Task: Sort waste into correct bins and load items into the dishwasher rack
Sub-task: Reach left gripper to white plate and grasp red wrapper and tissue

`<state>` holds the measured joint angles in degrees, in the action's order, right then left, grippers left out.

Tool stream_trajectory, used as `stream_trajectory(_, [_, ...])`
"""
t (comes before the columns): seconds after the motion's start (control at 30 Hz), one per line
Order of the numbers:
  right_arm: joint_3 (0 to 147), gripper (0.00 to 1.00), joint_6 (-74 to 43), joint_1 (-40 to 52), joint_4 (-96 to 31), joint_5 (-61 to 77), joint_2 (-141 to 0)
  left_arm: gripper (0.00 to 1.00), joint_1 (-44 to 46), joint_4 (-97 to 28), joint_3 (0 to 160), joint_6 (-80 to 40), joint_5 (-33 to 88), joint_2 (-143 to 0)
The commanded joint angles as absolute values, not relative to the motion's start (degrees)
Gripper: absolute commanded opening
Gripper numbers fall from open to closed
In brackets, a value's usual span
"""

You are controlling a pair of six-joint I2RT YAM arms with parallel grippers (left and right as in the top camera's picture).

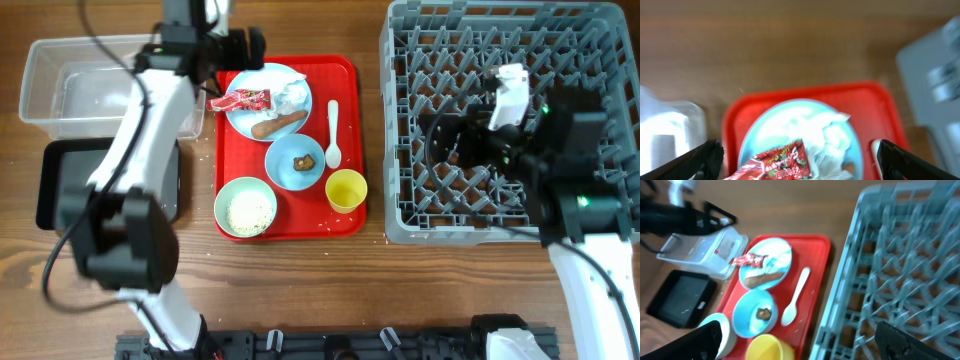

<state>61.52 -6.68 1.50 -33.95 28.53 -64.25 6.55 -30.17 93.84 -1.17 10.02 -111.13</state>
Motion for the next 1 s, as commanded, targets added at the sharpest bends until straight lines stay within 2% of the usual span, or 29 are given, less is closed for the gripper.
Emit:
stream_trajectory(0.0, [62.7, 1.0, -11.1, 1.4, -34.6, 33.2, -68.1, 1.0, 7.0, -30.0, 94.8, 1.3, 11.6, -117.5])
stream_trajectory(0.07, [62.7, 1.0, -11.1, 1.4, -34.8, 33.1, -69.6, 1.0, 7.4, -30.0, 94.8, 1.4, 13.1, -119.3])
stream_trajectory(0.27, [62.7, 1.0, -11.1, 1.4, -35.4, 33.1, -72.0, 1.0, 10.9, -30.3, 94.8, 13.4, 13.9, -123.5])
stream_trajectory(0.53, [62.7, 1.0, -11.1, 1.4, -36.1, 33.1, -72.0, 1.0, 13.3, -31.1, 94.8, 13.0, 2.9, -127.3])
stream_trajectory(0.77, [62.7, 1.0, -11.1, 1.4, -36.1, 33.1, -72.0, 0.98, 13.1, -30.9, 94.8, 11.1, 1.8, -130.3])
stream_trajectory(0.8, [62.7, 1.0, -11.1, 1.4, -36.1, 32.9, -72.0, 0.87, 13.1, -30.8, 94.8, 10.2, 1.9, -131.0])
stream_trajectory(0.9, [62.7, 1.0, -11.1, 1.4, -36.1, 32.9, -72.0, 0.29, 13.3, -30.9, 94.8, 9.8, 2.1, -132.2])
stream_trajectory(0.97, [62.7, 1.0, -11.1, 1.4, -36.1, 32.9, -72.0, 0.12, 13.3, -30.9, 94.8, 9.8, 2.1, -132.9])
